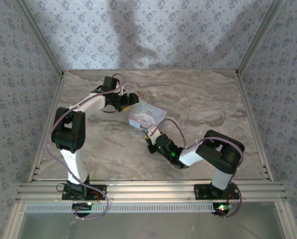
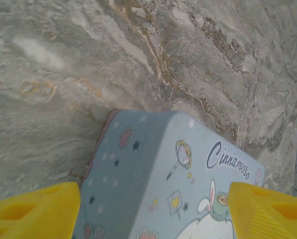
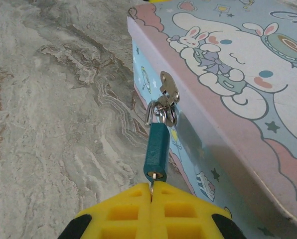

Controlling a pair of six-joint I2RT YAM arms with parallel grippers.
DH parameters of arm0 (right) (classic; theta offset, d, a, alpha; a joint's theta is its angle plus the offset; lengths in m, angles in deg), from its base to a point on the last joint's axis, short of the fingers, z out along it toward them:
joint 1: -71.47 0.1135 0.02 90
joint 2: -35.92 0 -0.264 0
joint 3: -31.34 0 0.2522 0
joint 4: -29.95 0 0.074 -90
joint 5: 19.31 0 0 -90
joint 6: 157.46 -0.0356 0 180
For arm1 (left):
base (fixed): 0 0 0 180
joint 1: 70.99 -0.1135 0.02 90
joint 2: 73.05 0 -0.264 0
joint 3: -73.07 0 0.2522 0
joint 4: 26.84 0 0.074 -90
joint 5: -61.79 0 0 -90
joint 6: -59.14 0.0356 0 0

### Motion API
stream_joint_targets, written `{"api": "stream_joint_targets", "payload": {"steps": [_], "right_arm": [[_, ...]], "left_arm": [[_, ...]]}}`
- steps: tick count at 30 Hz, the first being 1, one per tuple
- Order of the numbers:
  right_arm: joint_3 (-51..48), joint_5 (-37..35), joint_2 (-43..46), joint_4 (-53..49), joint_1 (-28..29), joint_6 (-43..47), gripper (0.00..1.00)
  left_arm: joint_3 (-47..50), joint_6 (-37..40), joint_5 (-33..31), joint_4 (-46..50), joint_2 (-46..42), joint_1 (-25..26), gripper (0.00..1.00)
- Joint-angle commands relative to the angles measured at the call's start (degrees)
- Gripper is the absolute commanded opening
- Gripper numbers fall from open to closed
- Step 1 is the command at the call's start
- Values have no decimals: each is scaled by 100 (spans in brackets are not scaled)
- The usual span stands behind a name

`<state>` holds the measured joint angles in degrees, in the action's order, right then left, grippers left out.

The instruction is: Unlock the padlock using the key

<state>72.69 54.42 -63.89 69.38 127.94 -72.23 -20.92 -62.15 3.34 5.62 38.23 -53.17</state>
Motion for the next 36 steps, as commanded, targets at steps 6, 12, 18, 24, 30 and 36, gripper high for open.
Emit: {"api": "stream_joint_targets", "payload": {"steps": [6,12,18,24,30,36], "right_arm": [[130,-34,23,-204,-31,-144,0],[84,-8,115,-331,-34,-237,0],[-94,384,210,-208,-157,-618,0],[-194,1422,189,-77,-544,-1237,0],[-221,2295,47,-70,-955,-1779,0],[-172,3034,-180,-3,-1313,-2292,0]], "left_arm": [[-515,325,191,378,617,113,64],[-316,115,-165,334,637,62,54],[722,-390,-456,-376,185,-193,48],[1746,-744,-450,-963,-361,-452,47],[2461,-913,-602,-1222,-823,-521,47],[2996,-1050,-697,-1378,-1177,-524,47]]}}
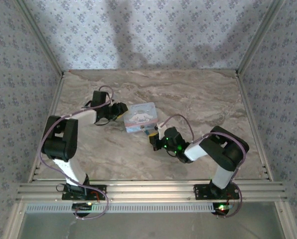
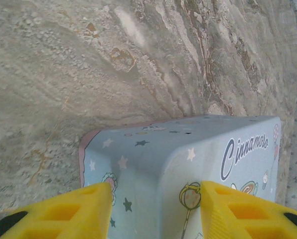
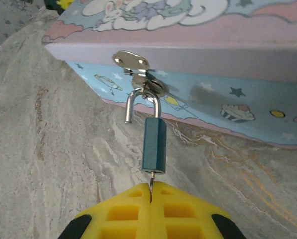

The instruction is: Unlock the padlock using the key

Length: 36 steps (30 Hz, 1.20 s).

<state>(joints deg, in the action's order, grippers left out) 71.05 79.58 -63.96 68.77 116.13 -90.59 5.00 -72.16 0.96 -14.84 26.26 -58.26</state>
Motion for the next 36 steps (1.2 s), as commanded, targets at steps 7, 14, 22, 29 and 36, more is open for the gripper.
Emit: {"api": "stream_joint_targets", "payload": {"steps": [7,14,22,29,36], "right_arm": [[85,1090,-383,-33,-444,-1165,0],[61,884,2,-725,-494,-960,32],[10,1122,846,-1478,-753,-46,54],[636,1869,358,-1369,-761,-117,58],[958,1950,-113,-1232,-788,-292,52]], "left_arm": [[794,-110,-535,609,-243,-12,47],[971,-125,-593,589,-372,-15,47],[1097,-129,-588,622,-580,19,47],[1243,-171,-657,624,-789,124,47],[1257,-183,-658,641,-819,159,47]]}}
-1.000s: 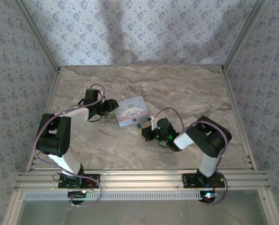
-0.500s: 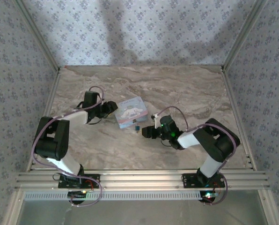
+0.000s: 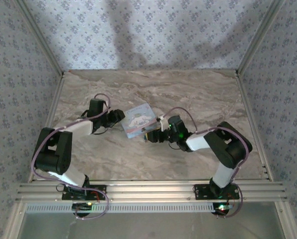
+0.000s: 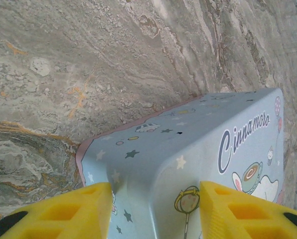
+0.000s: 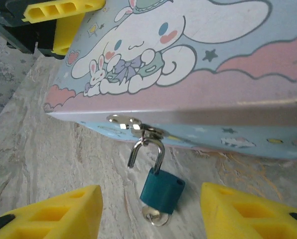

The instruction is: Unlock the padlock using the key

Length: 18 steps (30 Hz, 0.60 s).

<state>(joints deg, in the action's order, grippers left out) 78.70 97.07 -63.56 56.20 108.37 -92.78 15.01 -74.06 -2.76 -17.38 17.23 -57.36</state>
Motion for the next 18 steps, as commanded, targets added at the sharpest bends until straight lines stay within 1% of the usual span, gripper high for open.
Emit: {"api": "stream_joint_targets", "payload": {"steps": [1,8,18], "right_arm": [[212,220,-182,31,-15,-85,51],[291,574,-551,527,-30,-333,44],[380,659,-927,886,-69,-490,37]], "left_arm": [[255,8,-286,894,93,78,47],[247,-3,-322,887,113,139,47],[217,6,-348,911,131,175,47]]}}
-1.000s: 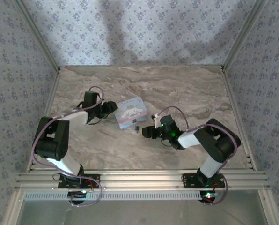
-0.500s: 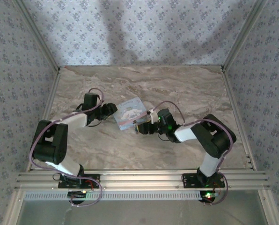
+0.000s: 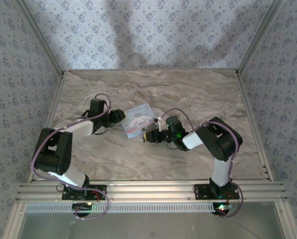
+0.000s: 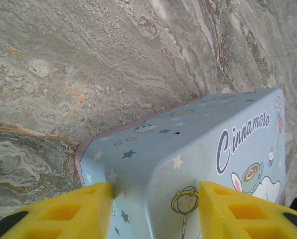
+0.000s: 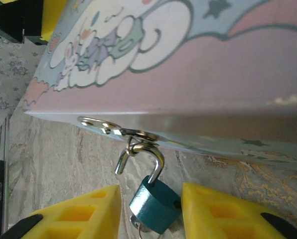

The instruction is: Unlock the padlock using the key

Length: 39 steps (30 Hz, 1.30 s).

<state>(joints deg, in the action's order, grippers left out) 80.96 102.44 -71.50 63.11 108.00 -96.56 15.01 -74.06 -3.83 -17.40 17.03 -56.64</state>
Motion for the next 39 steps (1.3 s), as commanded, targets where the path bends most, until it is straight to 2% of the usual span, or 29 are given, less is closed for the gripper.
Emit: {"api": "stream_joint_targets", "payload": {"steps": [1,12,22,27,39], "right_arm": [[165,129,-155,202,-38,-113,36],[274,245,-488,605,-50,-353,29],[163,176,-728,1133,-32,-825,10],[69,74,-698,1193,-72,-884,5],[-254,-274,-309,1288,-270,-1098,1]], "left_arm": [[213,5,-241,923,152,107,47],[210,4,-267,930,161,147,47],[214,5,-311,941,159,165,47],[224,6,-328,959,159,173,47],[238,34,-346,970,124,199,47]]}}
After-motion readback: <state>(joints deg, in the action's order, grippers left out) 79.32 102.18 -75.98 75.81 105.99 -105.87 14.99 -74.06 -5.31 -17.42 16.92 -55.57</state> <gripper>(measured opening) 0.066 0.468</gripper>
